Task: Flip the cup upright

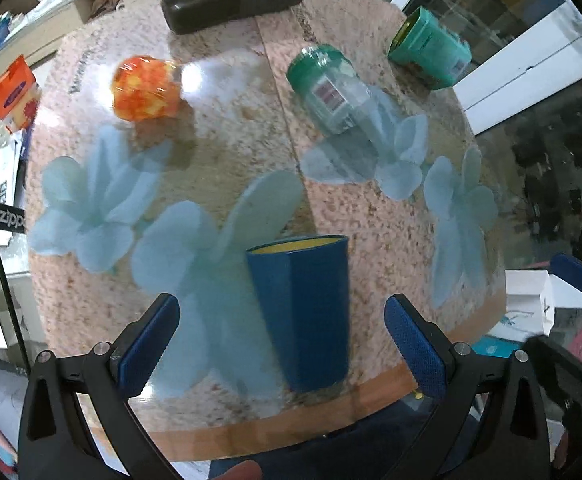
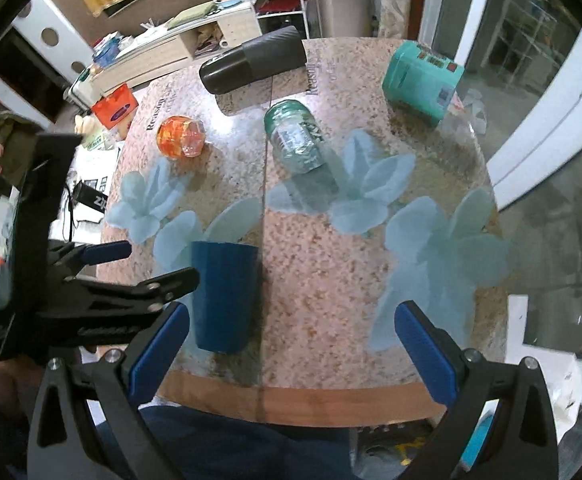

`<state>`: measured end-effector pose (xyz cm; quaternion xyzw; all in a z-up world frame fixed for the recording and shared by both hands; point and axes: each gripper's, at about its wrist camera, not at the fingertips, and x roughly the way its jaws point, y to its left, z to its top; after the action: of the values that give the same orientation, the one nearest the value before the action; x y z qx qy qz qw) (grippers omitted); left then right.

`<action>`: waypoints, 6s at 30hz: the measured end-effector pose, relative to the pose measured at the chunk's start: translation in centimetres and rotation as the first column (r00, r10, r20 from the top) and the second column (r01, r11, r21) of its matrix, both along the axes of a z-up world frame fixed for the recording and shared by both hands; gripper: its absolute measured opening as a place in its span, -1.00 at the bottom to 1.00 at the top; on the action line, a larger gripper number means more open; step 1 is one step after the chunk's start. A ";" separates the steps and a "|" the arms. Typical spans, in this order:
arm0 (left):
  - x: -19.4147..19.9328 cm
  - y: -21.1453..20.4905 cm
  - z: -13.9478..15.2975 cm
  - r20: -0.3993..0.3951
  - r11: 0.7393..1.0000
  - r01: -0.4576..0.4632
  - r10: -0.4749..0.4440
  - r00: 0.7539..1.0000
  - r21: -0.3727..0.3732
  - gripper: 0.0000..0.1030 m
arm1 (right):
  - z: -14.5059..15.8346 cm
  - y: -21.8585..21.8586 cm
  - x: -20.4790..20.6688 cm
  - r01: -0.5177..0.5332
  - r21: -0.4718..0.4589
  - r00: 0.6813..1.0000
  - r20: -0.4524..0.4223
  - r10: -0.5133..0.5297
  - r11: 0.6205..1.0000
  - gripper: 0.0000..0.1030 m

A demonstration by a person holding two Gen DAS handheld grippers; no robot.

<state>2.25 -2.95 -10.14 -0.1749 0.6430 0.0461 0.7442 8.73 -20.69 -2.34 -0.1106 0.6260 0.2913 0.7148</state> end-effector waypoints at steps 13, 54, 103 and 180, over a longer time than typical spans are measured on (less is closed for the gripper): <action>3.5 -1.2 -6.4 -0.142 0.996 -0.084 0.089 0.986 0.039 1.00 | -3.9 -1.4 2.6 -0.098 0.015 0.993 -0.063 0.099 0.995 1.00; 1.5 -1.2 -5.8 -0.028 0.992 -0.127 0.127 0.992 0.006 0.50 | -6.0 -1.8 5.6 -0.030 0.067 0.999 -0.022 0.032 0.997 1.00; 0.3 -4.0 -2.8 0.547 0.951 -0.146 -0.029 0.836 0.273 1.00 | -8.8 -1.1 6.5 -0.141 0.219 0.987 0.110 0.119 0.966 1.00; -5.1 3.9 12.3 0.327 0.966 0.083 -0.163 0.931 0.247 1.00 | 3.9 3.7 -4.0 0.144 0.116 0.946 0.276 -0.171 0.983 1.00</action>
<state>-2.88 0.93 2.17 -0.0525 0.5029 0.0415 0.8617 4.74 -16.95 1.53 -0.0673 0.5091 0.2435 0.8228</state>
